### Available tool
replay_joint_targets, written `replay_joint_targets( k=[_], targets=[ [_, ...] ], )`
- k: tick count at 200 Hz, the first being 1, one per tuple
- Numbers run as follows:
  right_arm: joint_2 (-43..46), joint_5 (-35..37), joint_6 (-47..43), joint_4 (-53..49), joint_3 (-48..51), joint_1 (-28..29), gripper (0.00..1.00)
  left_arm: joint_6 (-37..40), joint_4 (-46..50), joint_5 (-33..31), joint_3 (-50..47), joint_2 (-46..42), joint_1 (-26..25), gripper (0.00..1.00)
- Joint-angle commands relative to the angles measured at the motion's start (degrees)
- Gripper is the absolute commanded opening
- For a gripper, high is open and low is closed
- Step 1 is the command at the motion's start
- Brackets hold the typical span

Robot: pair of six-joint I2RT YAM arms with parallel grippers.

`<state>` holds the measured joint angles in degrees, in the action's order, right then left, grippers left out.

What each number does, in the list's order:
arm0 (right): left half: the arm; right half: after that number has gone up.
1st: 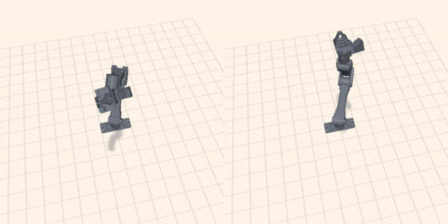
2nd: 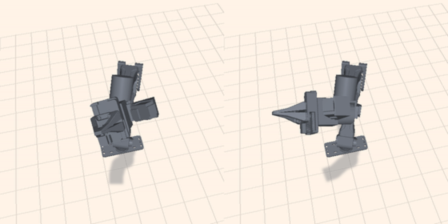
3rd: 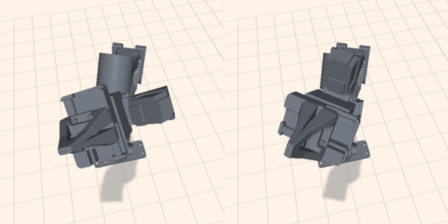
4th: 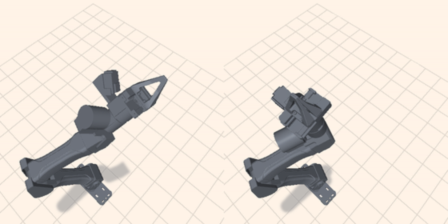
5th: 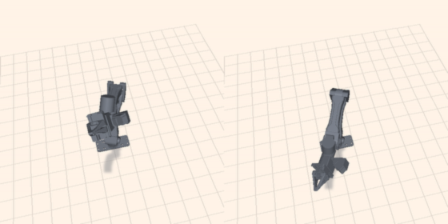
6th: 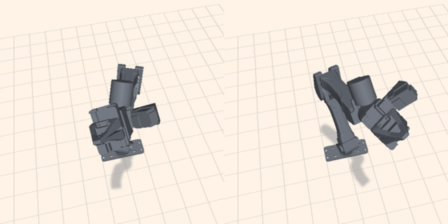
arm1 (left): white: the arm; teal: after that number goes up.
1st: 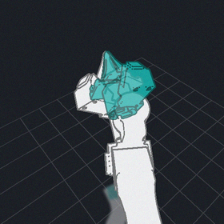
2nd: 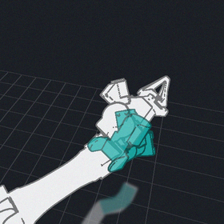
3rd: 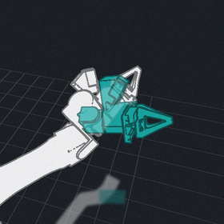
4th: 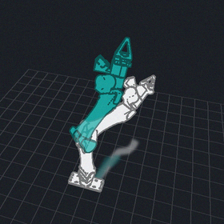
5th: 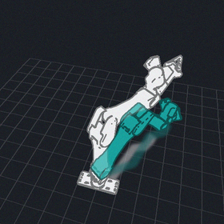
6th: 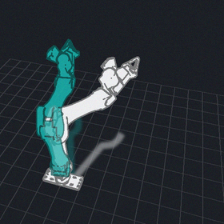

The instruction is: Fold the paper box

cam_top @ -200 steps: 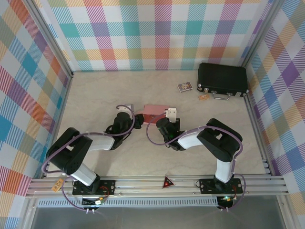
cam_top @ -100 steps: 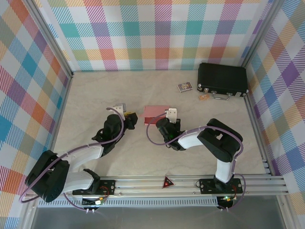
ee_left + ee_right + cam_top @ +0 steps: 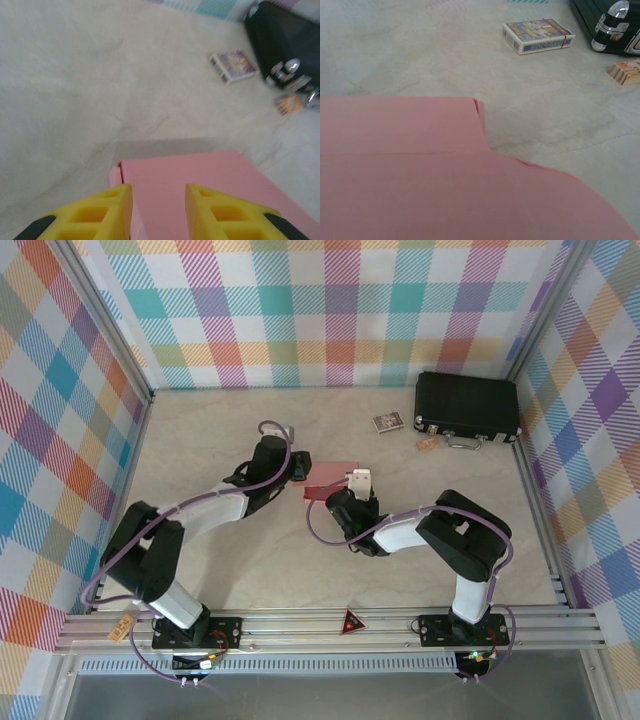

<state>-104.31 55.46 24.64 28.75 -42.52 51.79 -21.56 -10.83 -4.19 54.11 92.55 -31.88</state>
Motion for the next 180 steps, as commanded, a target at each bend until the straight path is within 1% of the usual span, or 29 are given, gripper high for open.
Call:
replay_joint_targets(
  k=[1,14,41,64,83,105,126,139,154,180],
  targets=[
    [2.5,0.6,0.7,-2.6,-0.8,0.4,0.32,1.0,4.6,2.5,3.6,2.5,-0.6,0.33],
    [3.1,0.6,0.8,-3.3,-0.8,0.5,0.36,0.9,5.0,3.2,4.4,4.0,-0.6,0.33],
    [4.4,0.4,0.8,-5.3,-1.1,0.5,0.38,1.0,5.2,3.6,5.1,5.4,-0.6,0.33],
    [6.0,-0.6,1.5,-7.5,-0.7,0.6,0.42,1.6,6.3,3.9,6.6,6.7,-0.6,0.34],
    [7.7,-2.0,2.0,-9.8,0.2,0.7,0.48,2.0,7.6,4.2,7.7,7.7,-0.5,0.34],
    [10.4,-4.0,2.6,-12.4,1.9,0.7,0.57,2.4,8.9,4.8,8.9,8.7,-0.6,0.34],
    [14.1,-5.0,3.9,-14.8,4.5,0.7,0.67,3.0,9.9,5.1,9.6,9.5,-0.6,0.34],
    [17.0,-5.6,4.0,-16.1,6.4,0.7,0.7,3.4,10.4,5.5,9.6,9.5,-0.6,0.34],
    [20.7,-6.5,4.1,-17.9,8.7,0.7,0.73,4.1,10.7,5.8,9.4,9.6,-0.6,0.35],
    [28.1,-7.2,5.8,-22.8,12.4,0.7,0.74,4.9,10.8,5.8,8.7,9.9,-0.6,0.38]
  ],
)
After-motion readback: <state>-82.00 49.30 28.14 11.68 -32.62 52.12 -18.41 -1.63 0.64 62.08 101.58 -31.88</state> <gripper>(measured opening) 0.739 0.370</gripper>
